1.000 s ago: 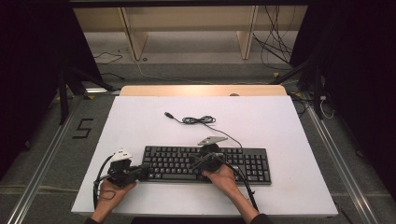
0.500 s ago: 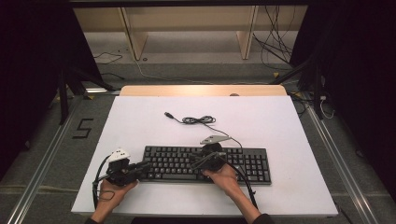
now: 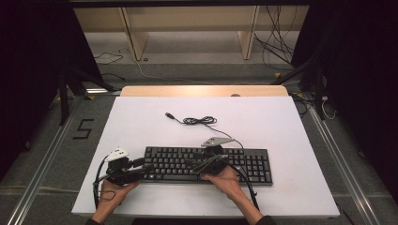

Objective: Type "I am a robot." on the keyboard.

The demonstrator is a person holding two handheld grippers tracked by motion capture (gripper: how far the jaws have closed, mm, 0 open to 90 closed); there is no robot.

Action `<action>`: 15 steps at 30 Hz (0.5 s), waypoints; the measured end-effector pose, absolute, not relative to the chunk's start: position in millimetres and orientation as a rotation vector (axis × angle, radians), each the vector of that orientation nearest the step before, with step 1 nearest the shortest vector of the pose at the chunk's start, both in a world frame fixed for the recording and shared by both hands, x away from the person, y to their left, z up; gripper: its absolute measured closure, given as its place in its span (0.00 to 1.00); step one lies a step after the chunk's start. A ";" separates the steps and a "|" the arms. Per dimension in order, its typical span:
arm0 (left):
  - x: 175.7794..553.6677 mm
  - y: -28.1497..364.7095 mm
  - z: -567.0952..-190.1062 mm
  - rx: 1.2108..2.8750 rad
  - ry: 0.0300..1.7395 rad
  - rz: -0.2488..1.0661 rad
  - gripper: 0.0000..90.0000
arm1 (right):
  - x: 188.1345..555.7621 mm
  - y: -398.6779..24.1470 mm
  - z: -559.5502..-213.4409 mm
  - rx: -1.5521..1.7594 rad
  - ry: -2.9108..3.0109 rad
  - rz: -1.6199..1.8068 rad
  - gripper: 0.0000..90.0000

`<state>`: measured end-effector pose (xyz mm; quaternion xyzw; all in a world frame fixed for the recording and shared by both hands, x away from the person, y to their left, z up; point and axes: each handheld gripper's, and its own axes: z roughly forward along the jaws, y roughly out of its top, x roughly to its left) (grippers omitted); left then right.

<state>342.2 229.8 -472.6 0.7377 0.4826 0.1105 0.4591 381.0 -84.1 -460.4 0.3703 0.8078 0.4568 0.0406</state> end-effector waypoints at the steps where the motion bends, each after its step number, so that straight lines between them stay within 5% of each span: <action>1: 342.0 230.7 -471.6 1.802 1.185 0.277 0.48 | 380.1 -83.9 -459.7 1.131 2.474 1.404 0.58; 15: 340.5 229.7 -468.9 1.751 1.145 0.296 0.39 | 369.4 -79.9 -457.5 1.100 2.504 1.415 0.50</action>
